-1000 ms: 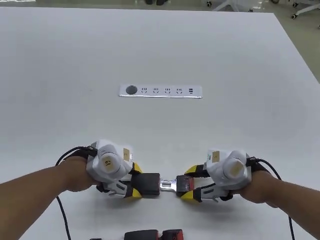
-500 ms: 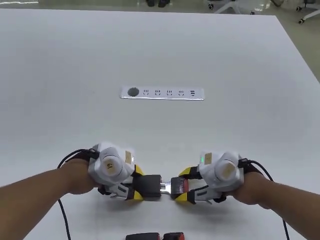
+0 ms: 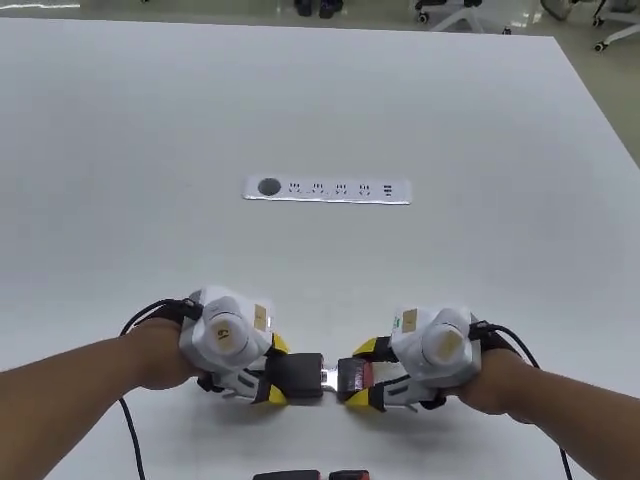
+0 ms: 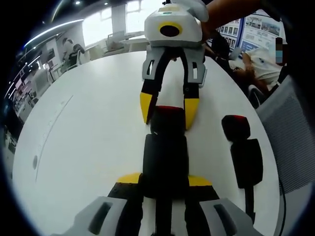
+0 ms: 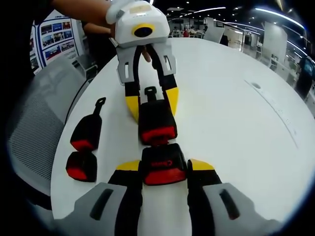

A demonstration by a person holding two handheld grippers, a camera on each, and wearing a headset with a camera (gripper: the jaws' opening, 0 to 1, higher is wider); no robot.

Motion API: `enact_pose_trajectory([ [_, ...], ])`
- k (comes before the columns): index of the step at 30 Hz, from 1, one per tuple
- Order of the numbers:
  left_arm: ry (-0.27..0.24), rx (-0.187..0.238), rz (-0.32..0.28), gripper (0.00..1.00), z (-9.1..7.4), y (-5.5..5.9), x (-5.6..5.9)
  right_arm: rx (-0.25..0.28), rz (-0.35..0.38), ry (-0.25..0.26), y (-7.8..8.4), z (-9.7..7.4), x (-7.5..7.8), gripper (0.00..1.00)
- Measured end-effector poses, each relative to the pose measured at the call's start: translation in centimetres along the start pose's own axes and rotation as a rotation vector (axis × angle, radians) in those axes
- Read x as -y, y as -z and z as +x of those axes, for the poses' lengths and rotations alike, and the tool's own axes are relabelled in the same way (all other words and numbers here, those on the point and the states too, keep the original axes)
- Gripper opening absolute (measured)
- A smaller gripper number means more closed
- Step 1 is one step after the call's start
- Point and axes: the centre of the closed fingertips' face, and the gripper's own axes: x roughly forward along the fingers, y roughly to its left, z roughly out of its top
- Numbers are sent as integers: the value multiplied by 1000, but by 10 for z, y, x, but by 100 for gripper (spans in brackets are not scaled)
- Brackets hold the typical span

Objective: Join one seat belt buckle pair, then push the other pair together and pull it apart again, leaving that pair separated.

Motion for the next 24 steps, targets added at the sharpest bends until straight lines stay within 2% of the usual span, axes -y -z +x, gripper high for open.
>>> enact_pose_trajectory([
  [1, 3, -1, 16, 32, 1, -2, 0, -1, -10, 0, -2, 1, -1, 33],
  [13, 2, 14, -4, 32, 1, -1, 4, -12, -33, 8, -4, 3, -2, 33],
  [24, 4, 12, 5, 33, 0, 0, 3, -42, -52, 10, -5, 4, -2, 33],
])
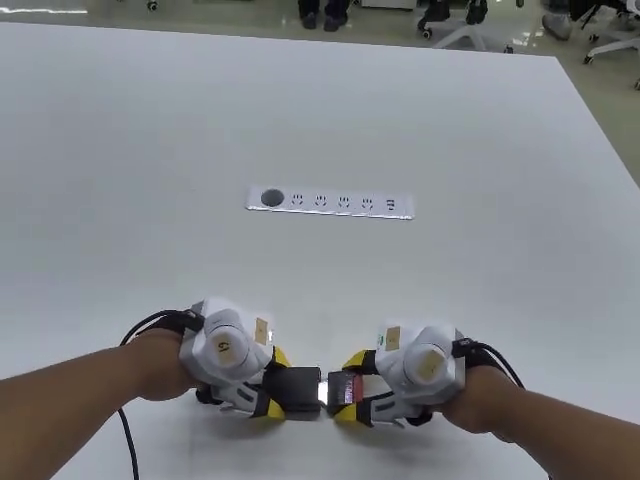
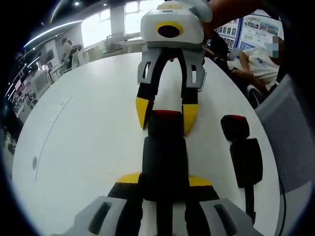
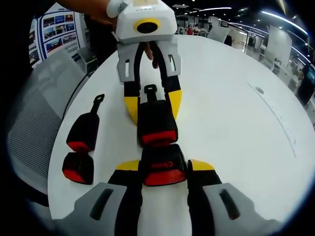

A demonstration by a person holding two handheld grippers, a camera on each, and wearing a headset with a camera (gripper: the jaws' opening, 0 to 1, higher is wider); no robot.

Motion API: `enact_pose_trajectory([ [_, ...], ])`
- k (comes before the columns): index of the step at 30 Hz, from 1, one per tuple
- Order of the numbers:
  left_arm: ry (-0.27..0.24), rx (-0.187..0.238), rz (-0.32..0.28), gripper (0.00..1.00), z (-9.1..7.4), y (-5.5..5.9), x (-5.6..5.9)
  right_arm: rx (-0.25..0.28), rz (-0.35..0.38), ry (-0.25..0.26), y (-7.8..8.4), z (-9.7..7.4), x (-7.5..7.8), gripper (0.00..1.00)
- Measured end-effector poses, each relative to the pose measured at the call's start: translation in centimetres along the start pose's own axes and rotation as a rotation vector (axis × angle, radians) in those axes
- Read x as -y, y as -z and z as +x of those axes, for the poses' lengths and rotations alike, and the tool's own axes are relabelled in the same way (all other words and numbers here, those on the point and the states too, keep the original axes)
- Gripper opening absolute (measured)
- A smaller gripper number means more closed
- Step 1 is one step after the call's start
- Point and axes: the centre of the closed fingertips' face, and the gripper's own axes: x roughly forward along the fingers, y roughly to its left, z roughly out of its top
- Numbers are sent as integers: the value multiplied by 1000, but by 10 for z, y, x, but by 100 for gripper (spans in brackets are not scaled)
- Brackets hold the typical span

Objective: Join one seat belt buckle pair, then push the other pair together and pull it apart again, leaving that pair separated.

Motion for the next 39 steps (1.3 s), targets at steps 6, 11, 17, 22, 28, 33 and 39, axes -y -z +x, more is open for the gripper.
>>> enact_pose_trajectory([
  [6, 2, -6, 6, 33, 0, 0, -1, -15, -3, -2, 0, -1, -1, 33],
  [11, 2, -9, 5, 33, 0, 1, -2, -24, -7, -6, -1, -2, 0, 33],
  [17, 3, -16, 8, 33, -1, 0, -1, -24, -9, -10, -1, -2, 1, 33],
  [22, 4, -17, 10, 33, -1, 0, -1, -22, -10, -10, -1, -2, 1, 33],
  [28, 11, -24, 19, 33, -1, 1, -2, -23, -12, -11, 0, -2, 1, 33],
  [33, 10, -27, 18, 33, 1, 1, -2, -21, -12, -14, 1, -1, 1, 33],
  [39, 10, -30, 18, 33, 1, 2, -2, -28, -10, -12, 1, -2, 1, 33],
])
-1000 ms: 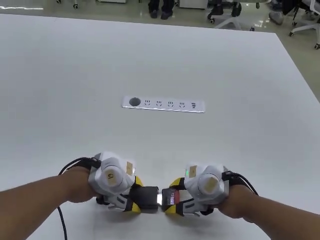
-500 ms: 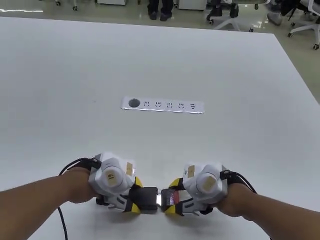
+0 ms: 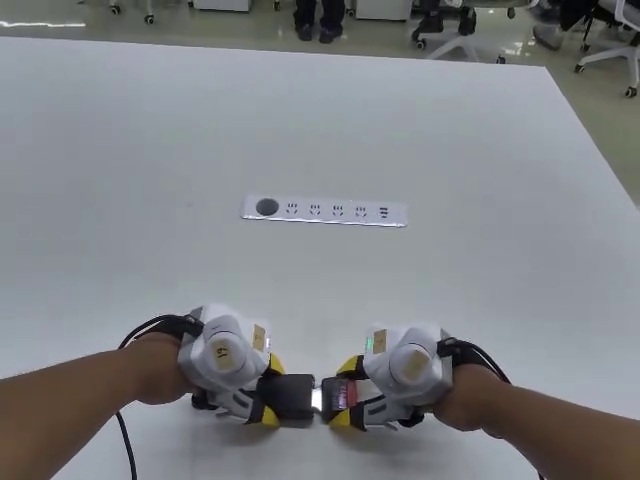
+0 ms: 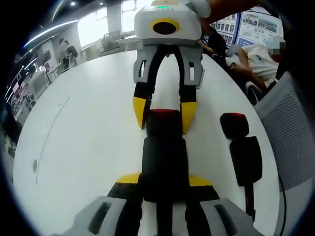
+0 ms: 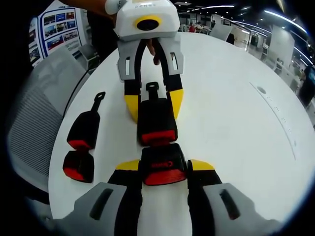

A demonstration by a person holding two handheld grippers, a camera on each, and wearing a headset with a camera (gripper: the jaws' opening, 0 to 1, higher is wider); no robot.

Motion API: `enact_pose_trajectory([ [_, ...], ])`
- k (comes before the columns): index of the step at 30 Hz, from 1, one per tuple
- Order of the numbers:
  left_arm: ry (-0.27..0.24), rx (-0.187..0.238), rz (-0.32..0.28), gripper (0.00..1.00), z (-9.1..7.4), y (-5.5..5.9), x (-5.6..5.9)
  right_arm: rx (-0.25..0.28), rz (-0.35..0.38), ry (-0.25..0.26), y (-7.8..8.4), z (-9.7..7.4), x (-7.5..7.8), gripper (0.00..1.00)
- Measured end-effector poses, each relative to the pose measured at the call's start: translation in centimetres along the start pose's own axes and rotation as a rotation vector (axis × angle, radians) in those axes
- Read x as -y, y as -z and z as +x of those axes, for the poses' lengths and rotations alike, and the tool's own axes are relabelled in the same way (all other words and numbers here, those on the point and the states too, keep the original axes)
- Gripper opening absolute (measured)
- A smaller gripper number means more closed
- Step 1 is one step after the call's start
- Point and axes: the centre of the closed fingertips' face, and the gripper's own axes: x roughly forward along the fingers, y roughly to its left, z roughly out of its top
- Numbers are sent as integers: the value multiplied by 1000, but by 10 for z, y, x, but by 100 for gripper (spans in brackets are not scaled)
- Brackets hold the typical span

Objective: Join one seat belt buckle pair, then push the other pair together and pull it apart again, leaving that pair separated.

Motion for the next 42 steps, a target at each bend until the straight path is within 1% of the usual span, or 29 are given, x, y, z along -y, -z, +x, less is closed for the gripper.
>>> enact_pose_trajectory([
  [17, 4, -14, 5, 33, -1, -1, 1, -9, -1, 1, 0, 0, 1, 34],
  [22, 6, -14, 7, 33, -2, -2, 1, -16, -3, 0, 3, -6, 2, 33],
  [26, 8, -14, 10, 33, -2, -2, 1, -24, -6, 1, 4, -5, 2, 34],
  [29, 7, -13, 9, 33, -2, -2, 1, -33, -15, -1, 9, -10, 1, 33],
  [34, 8, -15, 8, 33, -3, -2, 1, -32, -13, 0, 9, -9, 3, 33],
  [40, 8, -16, 7, 33, -2, -1, 0, -16, 1, 10, 14, -11, 3, 33],
  [42, 9, -14, 7, 33, -2, -1, 0, -14, 6, 9, 17, -14, 2, 33],
])
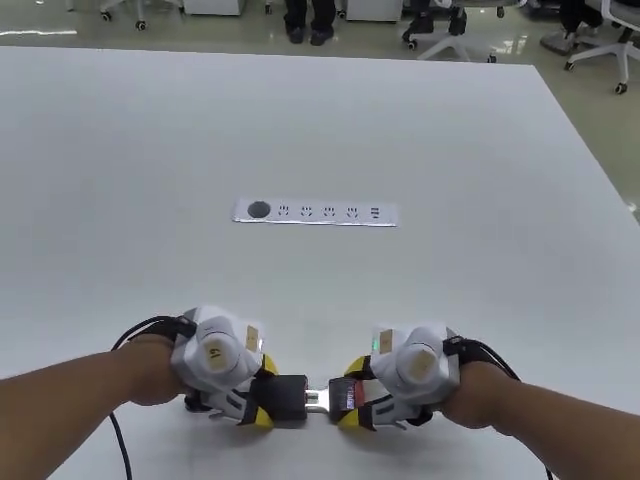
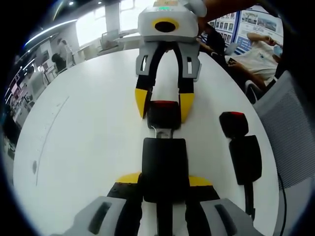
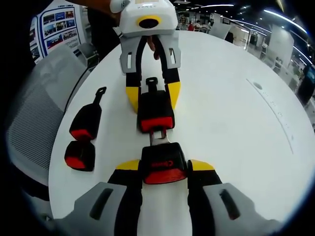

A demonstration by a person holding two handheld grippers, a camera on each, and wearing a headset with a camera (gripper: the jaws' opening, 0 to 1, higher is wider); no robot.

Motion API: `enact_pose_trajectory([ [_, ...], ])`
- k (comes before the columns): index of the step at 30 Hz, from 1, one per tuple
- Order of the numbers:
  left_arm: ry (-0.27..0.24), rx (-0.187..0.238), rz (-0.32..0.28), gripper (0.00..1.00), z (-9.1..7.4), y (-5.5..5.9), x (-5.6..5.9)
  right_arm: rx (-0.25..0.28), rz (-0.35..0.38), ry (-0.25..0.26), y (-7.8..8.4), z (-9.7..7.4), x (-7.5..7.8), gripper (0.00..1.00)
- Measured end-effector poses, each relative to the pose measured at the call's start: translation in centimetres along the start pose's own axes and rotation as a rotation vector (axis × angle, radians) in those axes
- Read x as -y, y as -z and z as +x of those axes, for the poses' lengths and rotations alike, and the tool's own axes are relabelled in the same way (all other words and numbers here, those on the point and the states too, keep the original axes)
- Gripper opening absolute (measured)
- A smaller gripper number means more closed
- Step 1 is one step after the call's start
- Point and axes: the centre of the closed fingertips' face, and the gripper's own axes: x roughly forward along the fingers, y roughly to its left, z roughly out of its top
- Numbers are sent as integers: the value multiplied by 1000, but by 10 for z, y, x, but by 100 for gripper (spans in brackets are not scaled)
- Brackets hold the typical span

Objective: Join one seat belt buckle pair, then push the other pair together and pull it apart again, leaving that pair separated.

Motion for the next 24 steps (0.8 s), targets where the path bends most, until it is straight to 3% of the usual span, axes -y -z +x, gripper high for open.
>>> enact_pose_trajectory([
  [12, 0, 1, -2, 33, 0, 0, 0, 15, 11, 9, 12, -13, 0, 34],
  [24, 0, 1, -4, 34, 0, -2, 1, 15, 26, 17, 35, -32, 3, 34],
])
